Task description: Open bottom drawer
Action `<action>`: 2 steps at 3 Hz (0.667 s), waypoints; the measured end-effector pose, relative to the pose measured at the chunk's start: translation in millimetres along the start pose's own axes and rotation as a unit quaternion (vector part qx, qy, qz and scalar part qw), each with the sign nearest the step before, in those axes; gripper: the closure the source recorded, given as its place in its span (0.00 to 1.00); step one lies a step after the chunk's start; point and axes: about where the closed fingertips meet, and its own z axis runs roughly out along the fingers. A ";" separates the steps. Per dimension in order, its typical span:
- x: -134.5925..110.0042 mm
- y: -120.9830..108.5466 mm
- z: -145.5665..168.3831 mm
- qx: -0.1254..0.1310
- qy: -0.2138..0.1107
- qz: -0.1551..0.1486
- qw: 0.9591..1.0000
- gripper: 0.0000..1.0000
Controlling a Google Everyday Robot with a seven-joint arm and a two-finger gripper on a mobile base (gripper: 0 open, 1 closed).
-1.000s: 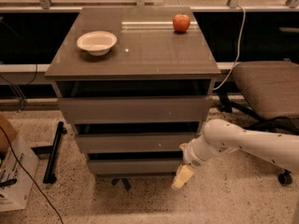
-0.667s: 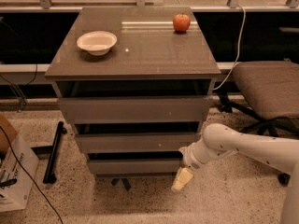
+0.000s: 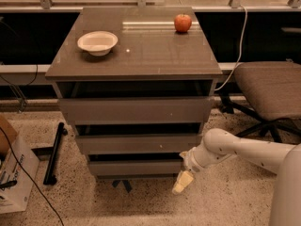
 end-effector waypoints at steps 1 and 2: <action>1.7 -1.7 9.5 0.003 0.007 0.010 1.000 0.00; 9.4 -17.4 36.4 -0.009 -0.031 0.026 0.999 0.00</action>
Offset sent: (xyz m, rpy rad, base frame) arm 0.0326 0.0045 -0.0563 0.1421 0.0132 -0.0744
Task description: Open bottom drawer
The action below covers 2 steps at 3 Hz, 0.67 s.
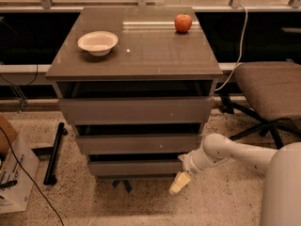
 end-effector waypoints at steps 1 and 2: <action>7.6 -14.0 17.2 -0.005 -0.018 0.007 1.000 0.00; 21.9 -26.3 39.1 -0.010 -0.041 0.026 0.999 0.00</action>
Offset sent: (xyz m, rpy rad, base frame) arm 0.0268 -0.0097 -0.0832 0.1419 0.0327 -0.0987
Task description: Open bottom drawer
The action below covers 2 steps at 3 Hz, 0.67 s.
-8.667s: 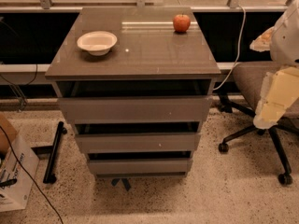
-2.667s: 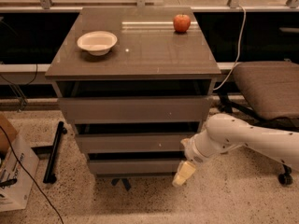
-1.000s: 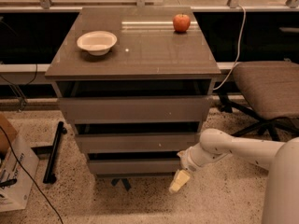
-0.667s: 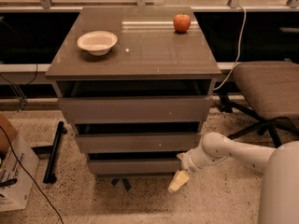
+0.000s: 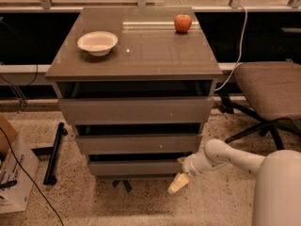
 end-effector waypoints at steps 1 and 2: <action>18.9 -22.7 24.3 0.002 -0.005 0.018 1.000 0.00; 29.3 -41.3 38.1 0.007 -0.009 0.025 1.000 0.00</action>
Offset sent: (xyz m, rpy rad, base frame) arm 0.0455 -0.0217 -0.0783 0.0121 0.0058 -0.0799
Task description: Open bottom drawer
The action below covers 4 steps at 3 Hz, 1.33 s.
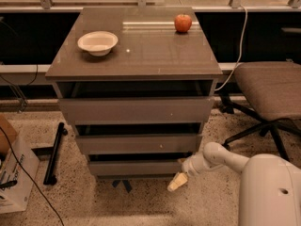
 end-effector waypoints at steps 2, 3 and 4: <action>16.8 -47.9 24.9 0.000 -0.038 0.021 0.999 0.00; 14.6 -69.8 34.1 -0.002 -0.052 0.020 0.998 0.00; 8.8 -82.1 44.1 -0.009 -0.061 0.017 0.998 0.00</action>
Offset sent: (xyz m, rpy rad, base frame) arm 0.0685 -0.0322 -0.0575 0.1231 -0.0296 -0.0975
